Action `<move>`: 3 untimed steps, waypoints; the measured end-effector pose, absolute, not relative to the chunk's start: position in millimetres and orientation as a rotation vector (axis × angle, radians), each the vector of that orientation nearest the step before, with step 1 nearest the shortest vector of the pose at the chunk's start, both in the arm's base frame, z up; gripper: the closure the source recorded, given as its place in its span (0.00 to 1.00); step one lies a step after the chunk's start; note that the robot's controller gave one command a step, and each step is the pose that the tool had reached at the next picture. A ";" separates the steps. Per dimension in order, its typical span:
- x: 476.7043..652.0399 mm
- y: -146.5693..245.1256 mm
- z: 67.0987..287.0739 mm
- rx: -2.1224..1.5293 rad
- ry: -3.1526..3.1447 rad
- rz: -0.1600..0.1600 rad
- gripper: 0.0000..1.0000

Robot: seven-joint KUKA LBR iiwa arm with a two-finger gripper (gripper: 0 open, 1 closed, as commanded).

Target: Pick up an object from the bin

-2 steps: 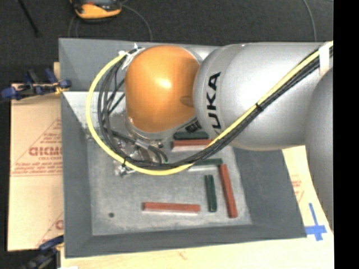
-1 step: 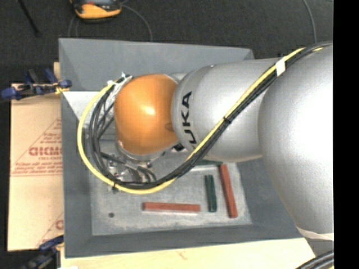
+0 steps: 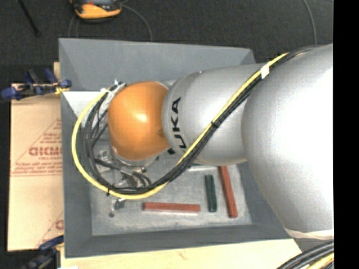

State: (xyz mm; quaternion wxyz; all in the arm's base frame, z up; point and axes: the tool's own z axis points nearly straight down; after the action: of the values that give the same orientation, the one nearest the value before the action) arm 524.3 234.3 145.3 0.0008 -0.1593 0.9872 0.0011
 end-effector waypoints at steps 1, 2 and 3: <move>524.2 234.4 145.3 -0.499 3.100 0.004 0.00; 548.6 206.7 96.3 -0.400 3.110 0.005 0.00; 542.7 194.8 80.8 -0.327 3.123 0.002 0.00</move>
Offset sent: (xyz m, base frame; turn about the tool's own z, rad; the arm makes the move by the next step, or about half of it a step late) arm 0.0291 -0.0371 -0.0665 0.0805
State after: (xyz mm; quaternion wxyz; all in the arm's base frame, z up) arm 542.7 194.8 80.8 0.0006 -0.1042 0.9946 0.0007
